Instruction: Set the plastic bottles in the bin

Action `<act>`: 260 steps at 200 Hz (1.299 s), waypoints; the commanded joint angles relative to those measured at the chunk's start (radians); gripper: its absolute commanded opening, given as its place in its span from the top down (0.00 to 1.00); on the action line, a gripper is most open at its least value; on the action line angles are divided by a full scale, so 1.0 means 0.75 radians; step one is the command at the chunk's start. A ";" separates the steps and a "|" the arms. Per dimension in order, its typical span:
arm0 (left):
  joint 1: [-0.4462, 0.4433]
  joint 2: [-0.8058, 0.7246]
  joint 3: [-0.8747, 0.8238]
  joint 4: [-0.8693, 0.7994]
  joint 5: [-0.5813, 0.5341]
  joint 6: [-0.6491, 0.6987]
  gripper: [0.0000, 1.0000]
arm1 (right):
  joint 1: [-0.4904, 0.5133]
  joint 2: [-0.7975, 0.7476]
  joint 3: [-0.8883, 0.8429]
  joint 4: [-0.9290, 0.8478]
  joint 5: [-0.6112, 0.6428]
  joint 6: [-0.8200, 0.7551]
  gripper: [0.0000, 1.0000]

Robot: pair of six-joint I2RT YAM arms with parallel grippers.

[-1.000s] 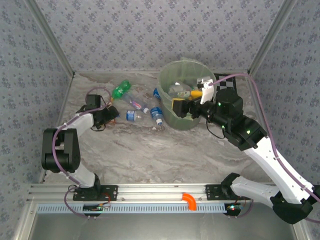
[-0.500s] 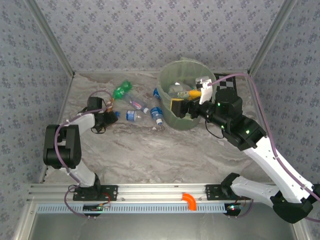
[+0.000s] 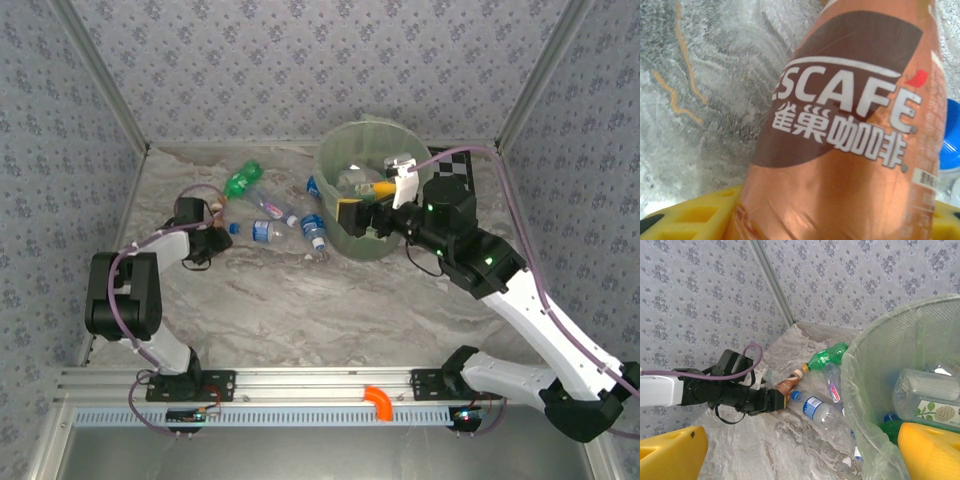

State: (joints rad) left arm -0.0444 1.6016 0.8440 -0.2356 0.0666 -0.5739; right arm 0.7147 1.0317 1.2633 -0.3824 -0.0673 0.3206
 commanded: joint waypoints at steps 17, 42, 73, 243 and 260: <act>-0.034 -0.195 -0.050 -0.007 0.019 -0.045 0.45 | 0.022 0.041 0.068 0.031 0.020 -0.019 0.00; -0.077 -0.342 -0.090 -0.005 0.022 -0.055 0.45 | 0.025 0.077 0.120 0.016 0.042 -0.056 0.00; -0.172 -0.578 -0.126 -0.007 0.022 -0.033 0.47 | 0.025 0.108 0.145 0.074 0.002 -0.078 0.00; -0.788 -1.238 -0.127 0.027 0.074 0.266 0.48 | 0.094 0.666 0.609 -0.004 -0.390 0.167 0.27; -0.800 -1.246 -0.121 0.021 0.077 0.276 0.48 | 0.108 0.713 0.649 -0.012 -0.412 0.182 0.31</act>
State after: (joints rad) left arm -0.6300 0.6853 0.7486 -0.2283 0.1085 -0.4053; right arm 0.7795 1.5318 1.6836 -0.3695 -0.3283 0.4271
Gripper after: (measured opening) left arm 0.556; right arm 0.715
